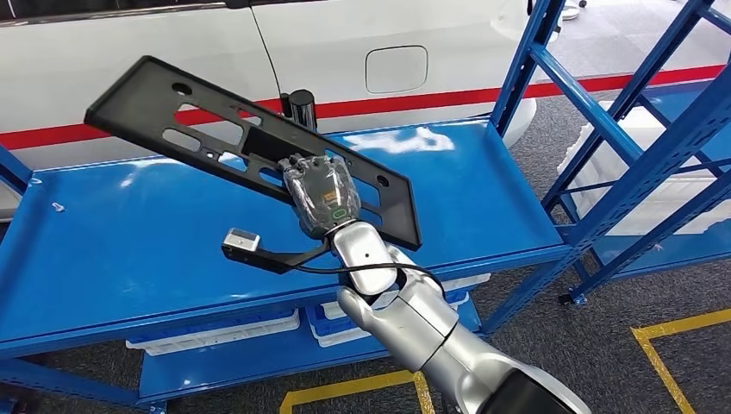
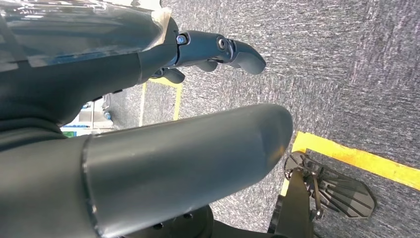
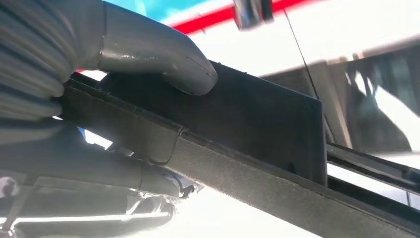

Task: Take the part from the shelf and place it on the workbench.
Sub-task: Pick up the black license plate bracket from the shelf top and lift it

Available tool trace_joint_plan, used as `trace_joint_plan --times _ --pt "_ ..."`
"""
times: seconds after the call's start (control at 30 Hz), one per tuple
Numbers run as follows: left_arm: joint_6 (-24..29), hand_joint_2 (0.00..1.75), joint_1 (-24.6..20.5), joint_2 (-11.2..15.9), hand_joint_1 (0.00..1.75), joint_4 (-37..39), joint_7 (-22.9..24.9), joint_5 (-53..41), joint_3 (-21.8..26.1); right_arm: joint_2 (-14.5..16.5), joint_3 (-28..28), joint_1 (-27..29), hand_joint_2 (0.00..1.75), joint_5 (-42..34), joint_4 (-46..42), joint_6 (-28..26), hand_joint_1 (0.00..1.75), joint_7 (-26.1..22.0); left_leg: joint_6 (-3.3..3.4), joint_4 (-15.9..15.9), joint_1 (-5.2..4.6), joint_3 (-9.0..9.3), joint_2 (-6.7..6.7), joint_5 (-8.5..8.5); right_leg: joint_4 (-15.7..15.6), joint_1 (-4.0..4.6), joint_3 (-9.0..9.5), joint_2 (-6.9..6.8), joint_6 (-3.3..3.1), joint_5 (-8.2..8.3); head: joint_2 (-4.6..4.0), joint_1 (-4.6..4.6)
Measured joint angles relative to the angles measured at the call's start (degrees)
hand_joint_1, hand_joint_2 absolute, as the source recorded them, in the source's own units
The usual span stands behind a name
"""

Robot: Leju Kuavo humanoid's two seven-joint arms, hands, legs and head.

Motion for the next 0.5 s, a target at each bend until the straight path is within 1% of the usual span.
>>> trace_joint_plan --times 0.13,0.27,0.33,0.4,0.5 --pt "0.00 0.00 0.00 0.00 0.00 0.00 0.00 -0.14 0.11 -1.10 -2.29 0.50 1.75 -1.20 -6.75 -1.49 1.75 -1.36 0.00 0.00 -0.02 -0.01 0.02 0.00 0.00 -0.01 -0.02 0.00 0.00 0.00 0.00 0.00" --pt "0.00 0.00 0.00 0.00 0.00 0.00 0.00 -0.14 0.12 -1.71 -3.25 1.09 1.75 -1.25 -9.94 -1.49 1.75 -1.49 0.00 0.00 -0.02 -0.01 0.01 0.00 0.00 0.00 -0.02 0.00 0.00 0.00 0.00 0.00" --pt "-0.04 0.87 0.00 0.00 0.00 0.00 0.00 -0.15 0.13 -1.90 -3.46 1.36 1.75 -1.69 -10.88 -1.78 1.75 -1.87 0.00 0.00 -0.01 -0.01 0.01 0.00 0.00 0.00 -0.03 0.01 0.00 0.00 0.00 0.00" --pt "-0.16 1.75 0.00 -0.01 0.00 0.00 0.00 -0.19 0.14 -2.09 -3.82 1.81 1.75 -3.51 -12.05 -3.14 1.75 -3.36 0.00 0.00 -0.01 -0.01 0.00 0.00 0.00 0.01 -0.03 0.00 0.00 0.00 0.00 0.00" --pt "-0.43 1.75 0.01 -0.02 0.00 0.00 0.00 -0.54 0.14 -2.55 -5.03 2.65 1.75 -9.09 -15.66 -6.39 1.75 -7.36 -0.01 0.00 -0.01 -0.03 -0.01 0.01 0.00 0.01 -0.04 0.00 0.00 0.00 0.00 0.00"
